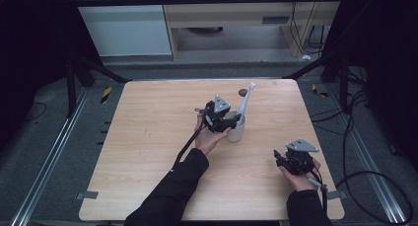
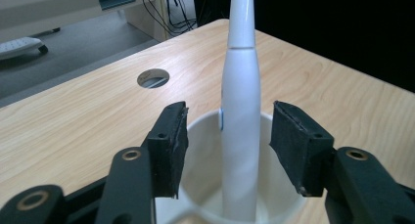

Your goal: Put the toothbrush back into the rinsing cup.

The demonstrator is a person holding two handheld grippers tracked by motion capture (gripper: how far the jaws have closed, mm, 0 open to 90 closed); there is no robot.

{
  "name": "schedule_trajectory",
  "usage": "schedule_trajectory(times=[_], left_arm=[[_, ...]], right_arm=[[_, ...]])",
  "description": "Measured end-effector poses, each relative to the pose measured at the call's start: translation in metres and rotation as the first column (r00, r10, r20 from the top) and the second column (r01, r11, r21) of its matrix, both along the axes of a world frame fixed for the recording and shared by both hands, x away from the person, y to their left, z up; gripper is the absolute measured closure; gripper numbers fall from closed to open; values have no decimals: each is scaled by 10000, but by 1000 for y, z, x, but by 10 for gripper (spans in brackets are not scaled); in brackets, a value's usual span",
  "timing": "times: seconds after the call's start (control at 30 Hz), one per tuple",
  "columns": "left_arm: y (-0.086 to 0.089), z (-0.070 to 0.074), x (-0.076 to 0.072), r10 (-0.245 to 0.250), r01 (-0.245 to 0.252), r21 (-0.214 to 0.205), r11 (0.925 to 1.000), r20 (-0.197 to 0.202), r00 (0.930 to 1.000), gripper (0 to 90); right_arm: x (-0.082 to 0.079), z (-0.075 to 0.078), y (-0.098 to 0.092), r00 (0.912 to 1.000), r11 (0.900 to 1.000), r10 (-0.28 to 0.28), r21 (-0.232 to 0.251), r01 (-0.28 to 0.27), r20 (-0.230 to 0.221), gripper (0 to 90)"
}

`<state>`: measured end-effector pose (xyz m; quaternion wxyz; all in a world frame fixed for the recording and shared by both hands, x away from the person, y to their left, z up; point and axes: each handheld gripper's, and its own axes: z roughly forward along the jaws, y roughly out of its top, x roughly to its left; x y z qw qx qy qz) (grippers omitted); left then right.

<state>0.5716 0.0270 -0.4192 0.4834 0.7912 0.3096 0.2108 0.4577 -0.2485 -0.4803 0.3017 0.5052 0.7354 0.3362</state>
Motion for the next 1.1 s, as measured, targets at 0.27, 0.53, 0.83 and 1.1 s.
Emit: schedule_trajectory(times=[0.27,0.53,0.83,1.1], left_arm=[[43,20,-26,-53,52,103,9999,121,9999,396],[92,13,-54,28,-28,-37,10000,14,10000,342],[143,-10,-77,599,-599,101,9982,-64,9982,296],[189,-31,-86,1607,-1577,493,9863,-651,9848,279]], right_arm=[[0,0,0,10000,10000,-71,-23,71,0,418],[-1,-1,0,10000,10000,11,72,-11,17,346],[-3,-1,0,10000,9999,1,119,-1,-13,286],[-3,-1,0,10000,9999,23,150,-22,-52,244]])
